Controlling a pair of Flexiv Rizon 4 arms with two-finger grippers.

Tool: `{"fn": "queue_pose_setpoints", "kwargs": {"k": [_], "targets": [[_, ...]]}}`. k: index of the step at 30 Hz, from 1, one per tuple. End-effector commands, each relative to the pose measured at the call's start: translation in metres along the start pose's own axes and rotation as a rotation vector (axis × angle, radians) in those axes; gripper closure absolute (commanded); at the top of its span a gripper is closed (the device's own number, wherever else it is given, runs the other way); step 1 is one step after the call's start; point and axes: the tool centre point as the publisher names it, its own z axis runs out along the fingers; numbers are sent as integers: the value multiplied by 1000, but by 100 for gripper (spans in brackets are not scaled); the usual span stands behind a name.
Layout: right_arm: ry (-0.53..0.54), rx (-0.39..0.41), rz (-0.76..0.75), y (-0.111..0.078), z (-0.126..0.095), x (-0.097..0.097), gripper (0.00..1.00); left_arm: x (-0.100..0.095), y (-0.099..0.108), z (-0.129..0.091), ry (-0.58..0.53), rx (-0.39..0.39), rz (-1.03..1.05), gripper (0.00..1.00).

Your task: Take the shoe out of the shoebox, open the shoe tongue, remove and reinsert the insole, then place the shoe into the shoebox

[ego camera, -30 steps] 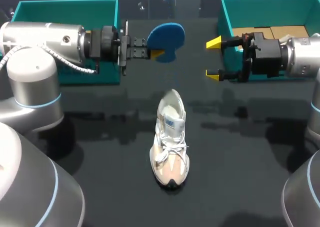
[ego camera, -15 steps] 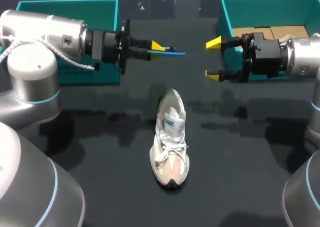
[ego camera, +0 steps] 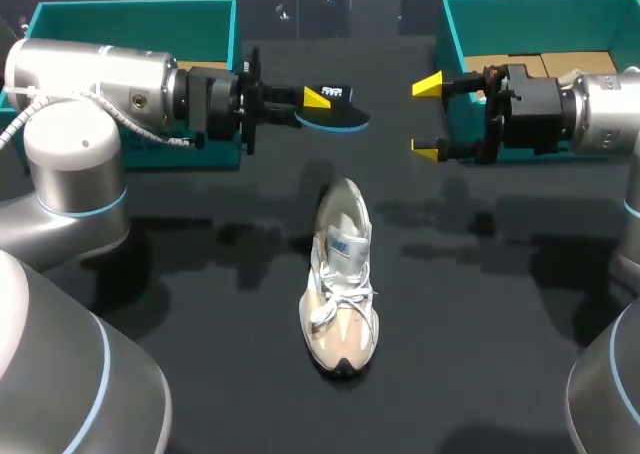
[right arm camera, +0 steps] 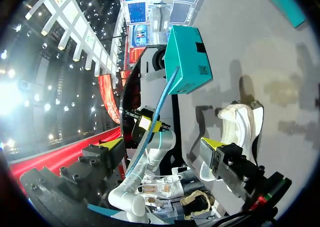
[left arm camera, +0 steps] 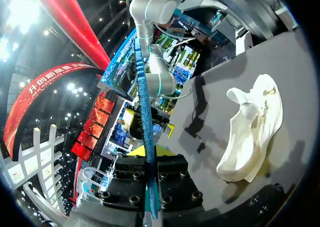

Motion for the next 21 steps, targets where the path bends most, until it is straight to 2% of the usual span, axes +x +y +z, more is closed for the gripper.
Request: {"fn": "queue_pose_setpoints", "kwargs": {"k": [1, 4, 8, 12, 21], "targets": [[-1, -2, 0, 0, 1, -1, 0, 0, -1, 0, 1, -1, 1, 100], [-1, -2, 0, 0, 1, -1, 0, 0, -1, 0, 1, -1, 1, 100], [-1, -2, 0, 0, 1, -1, 0, 1, -6, 5, 19, 16, 129, 100], [-15, 0, 5, -1, 2, -1, 0, 2, -1, 4, 10, -3, 198, 100], [-35, 48, -21, -3, 15, 1, 0, -12, 8, 5, -4, -25, 411, 100]]}}
